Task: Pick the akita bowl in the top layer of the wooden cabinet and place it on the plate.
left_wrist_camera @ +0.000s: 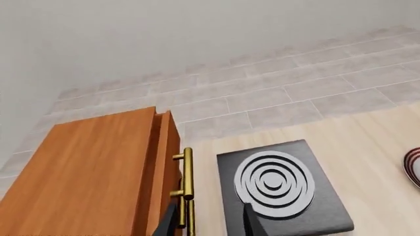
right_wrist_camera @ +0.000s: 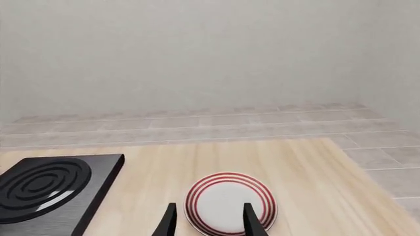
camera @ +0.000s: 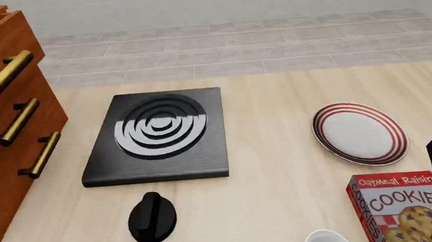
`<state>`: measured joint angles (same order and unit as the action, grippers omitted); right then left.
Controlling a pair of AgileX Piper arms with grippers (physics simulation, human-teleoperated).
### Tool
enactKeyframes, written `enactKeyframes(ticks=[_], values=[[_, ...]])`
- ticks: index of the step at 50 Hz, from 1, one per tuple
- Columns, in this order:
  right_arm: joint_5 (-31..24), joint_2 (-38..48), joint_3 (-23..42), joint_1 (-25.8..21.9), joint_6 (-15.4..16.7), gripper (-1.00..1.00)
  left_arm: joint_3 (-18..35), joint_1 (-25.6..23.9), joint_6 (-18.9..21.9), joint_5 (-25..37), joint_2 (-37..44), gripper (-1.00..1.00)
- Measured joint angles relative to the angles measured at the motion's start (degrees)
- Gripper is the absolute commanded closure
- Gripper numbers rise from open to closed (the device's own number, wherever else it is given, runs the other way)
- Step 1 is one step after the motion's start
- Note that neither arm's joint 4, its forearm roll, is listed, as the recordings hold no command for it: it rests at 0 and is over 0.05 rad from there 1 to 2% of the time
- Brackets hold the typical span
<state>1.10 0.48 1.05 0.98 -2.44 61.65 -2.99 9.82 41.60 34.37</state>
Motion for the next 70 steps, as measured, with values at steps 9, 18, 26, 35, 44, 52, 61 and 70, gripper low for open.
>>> enactKeyframes(ticks=[9,18,26,35,44,52,61,70], values=[[-0.02,-0.04,0.01,-0.19,0.07,-1.00,2.52,-0.13,0.19,3.71,2.47,-1.00],[-0.14,-0.14,0.00,-0.25,0.03,-1.00,5.01,1.33,1.94,7.04,4.44,-1.00],[-0.14,-0.21,-0.01,-0.27,-0.06,-1.00,7.40,1.34,1.79,10.21,7.54,-1.00],[-0.12,-0.27,-0.01,-0.32,-0.05,-1.00,9.44,2.02,3.04,13.16,10.79,-1.00],[-0.12,-0.28,-0.01,-0.39,0.01,-1.00,11.29,3.42,4.63,15.61,13.39,-1.00],[-0.13,-0.26,-0.05,-0.48,0.04,-1.00,12.58,5.38,6.19,17.24,15.41,-1.00],[0.03,-0.06,-0.13,-0.68,0.12,-1.00,13.50,7.17,7.98,18.51,17.15,-1.00],[0.13,0.07,-0.21,-0.75,0.12,-1.00,14.69,8.15,9.42,19.56,18.76,-1.00]])
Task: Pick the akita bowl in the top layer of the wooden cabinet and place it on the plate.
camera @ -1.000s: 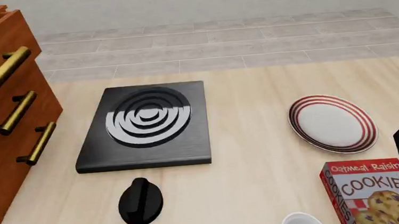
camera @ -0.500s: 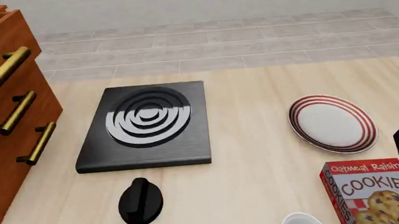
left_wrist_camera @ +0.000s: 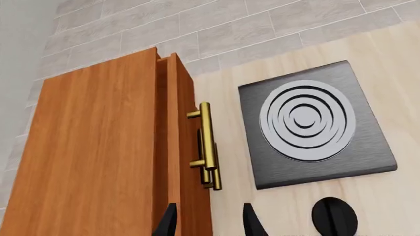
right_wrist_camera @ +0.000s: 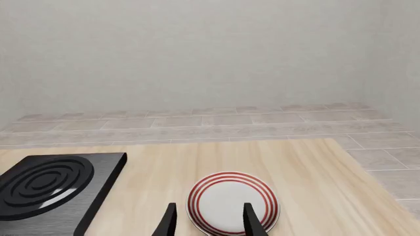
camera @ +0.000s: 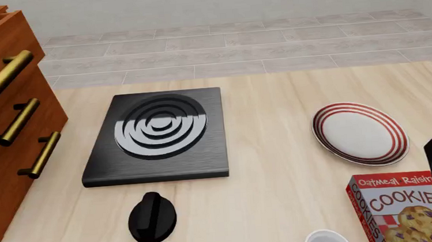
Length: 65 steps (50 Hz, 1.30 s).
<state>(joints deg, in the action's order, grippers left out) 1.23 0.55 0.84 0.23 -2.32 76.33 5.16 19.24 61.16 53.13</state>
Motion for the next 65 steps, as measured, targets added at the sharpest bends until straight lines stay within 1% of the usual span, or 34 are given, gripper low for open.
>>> enactKeyframes(ticks=[24,41,65], values=[[1.39,1.56,-0.29,-0.17,-0.02,-1.00,-0.22,4.46,2.99,-0.82,4.13,-1.00],[1.36,1.60,-0.30,-0.20,0.02,-1.00,-4.13,6.36,3.88,-2.80,4.80,-1.00],[0.62,1.22,-0.24,-0.44,0.60,-1.00,-9.43,8.24,3.85,-6.35,5.28,-1.00]])
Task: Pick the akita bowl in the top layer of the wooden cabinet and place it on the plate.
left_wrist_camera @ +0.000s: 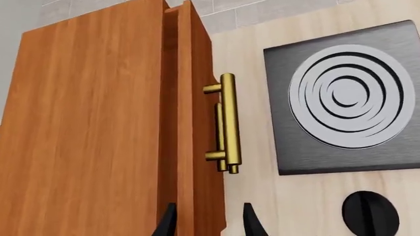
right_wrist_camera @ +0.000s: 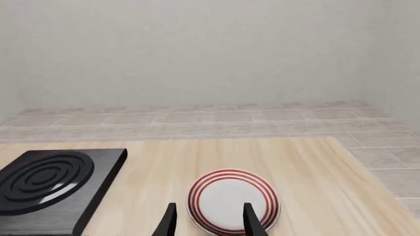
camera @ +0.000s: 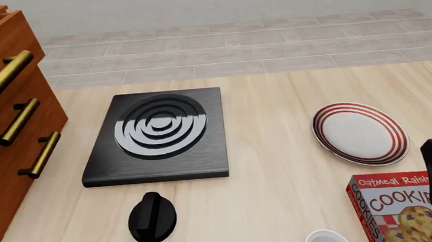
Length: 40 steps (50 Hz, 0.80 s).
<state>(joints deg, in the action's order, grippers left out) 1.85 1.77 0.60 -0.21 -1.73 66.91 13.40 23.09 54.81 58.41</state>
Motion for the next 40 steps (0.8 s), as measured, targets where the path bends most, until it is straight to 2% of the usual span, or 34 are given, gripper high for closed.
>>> enactKeyframes(ticks=[23,40], values=[[0.02,0.15,0.02,-0.08,0.46,-1.00,-3.59,1.53,0.07,-2.68,0.13,-1.00],[1.10,1.17,-0.04,-0.02,0.42,-1.00,-4.90,0.47,-2.26,-3.93,-0.20,-1.00]])
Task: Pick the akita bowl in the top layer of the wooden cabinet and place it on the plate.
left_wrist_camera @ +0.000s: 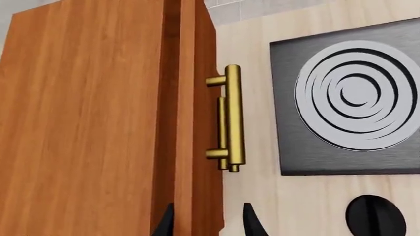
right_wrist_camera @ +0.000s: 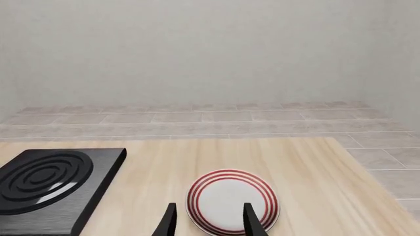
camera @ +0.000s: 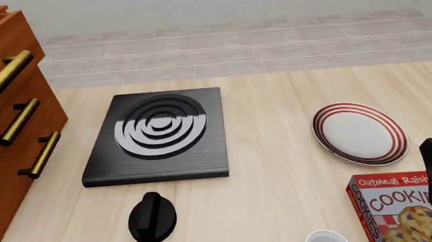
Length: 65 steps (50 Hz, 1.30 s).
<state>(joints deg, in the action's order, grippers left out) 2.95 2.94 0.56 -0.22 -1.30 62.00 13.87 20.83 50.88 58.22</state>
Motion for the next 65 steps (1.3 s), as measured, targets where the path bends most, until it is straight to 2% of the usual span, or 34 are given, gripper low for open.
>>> enactKeyframes(ticks=[31,65], values=[[-0.64,-0.79,0.04,0.16,-0.25,-1.00,0.72,-7.06,-6.93,2.32,-0.76,-1.00],[-1.74,-2.07,0.19,0.32,-0.49,-1.00,1.09,-14.97,-11.80,3.08,-0.61,-1.00]])
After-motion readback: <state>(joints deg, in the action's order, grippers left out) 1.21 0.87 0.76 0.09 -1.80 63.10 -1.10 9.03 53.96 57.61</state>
